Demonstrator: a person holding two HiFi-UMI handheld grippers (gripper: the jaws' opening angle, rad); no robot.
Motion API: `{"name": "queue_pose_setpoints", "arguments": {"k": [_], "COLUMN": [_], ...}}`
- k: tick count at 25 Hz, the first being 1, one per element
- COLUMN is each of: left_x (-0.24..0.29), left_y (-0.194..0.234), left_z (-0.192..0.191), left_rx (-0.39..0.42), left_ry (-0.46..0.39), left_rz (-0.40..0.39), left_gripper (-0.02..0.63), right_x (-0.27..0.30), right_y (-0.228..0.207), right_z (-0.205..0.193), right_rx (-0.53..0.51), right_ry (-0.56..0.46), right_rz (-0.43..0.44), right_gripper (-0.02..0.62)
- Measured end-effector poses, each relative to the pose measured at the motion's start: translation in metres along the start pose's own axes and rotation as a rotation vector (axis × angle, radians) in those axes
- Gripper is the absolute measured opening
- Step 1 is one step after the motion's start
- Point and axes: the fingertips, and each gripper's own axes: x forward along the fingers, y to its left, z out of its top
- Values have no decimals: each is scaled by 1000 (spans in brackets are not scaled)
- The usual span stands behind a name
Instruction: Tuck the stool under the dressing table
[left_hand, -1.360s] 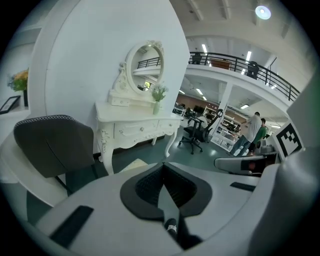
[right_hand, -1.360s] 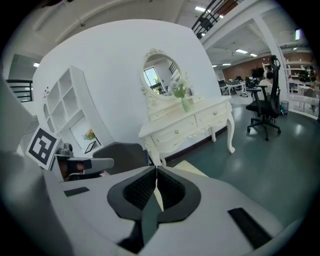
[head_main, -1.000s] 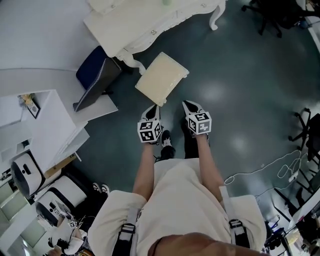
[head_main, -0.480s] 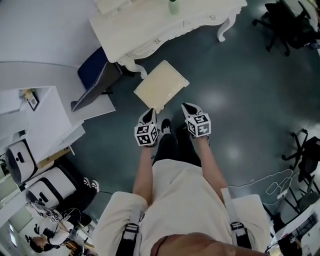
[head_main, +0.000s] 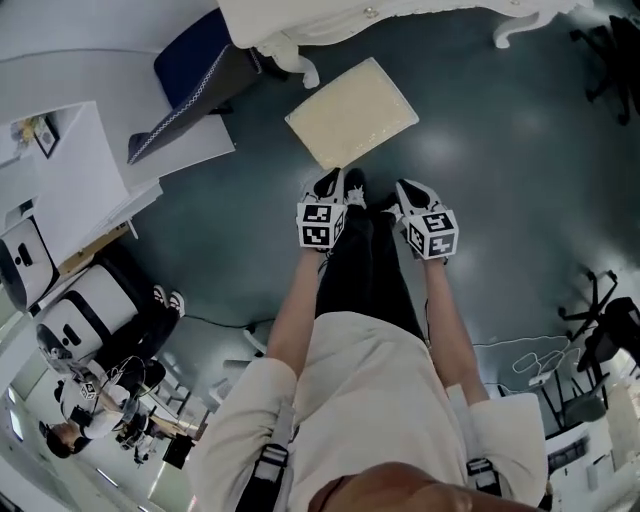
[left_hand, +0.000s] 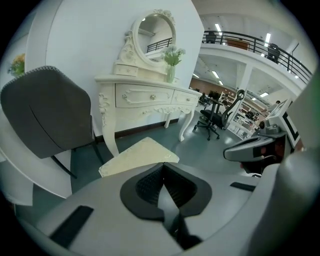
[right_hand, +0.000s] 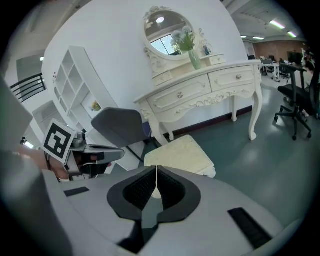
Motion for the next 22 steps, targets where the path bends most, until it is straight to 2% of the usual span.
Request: {"name": "queue_pose_setpoints", "arguments": {"k": [3, 9, 13, 18, 22], "left_x": [11, 38, 60, 75, 90], "left_y": [23, 69, 88, 111, 112], "left_z": [-38, -90, -110, -146, -160], "left_rx": [-2, 17, 36, 25, 52], "left_ry": [14, 54, 69, 117, 170], "left_rz": [2, 1, -5, -6, -55], "left_gripper": [14, 14, 15, 15, 15], "right_x": [32, 95, 136, 189, 224], "right_y": [0, -12, -19, -7, -1], "right_z": [-26, -37, -45, -67, -80], "right_rx": [4, -43, -65, -95, -122], "right_ry": [28, 26, 26, 50, 73], "right_rz": [-10, -51, -55, -35, -24], "right_gripper": [44, 44, 44, 44, 44]}}
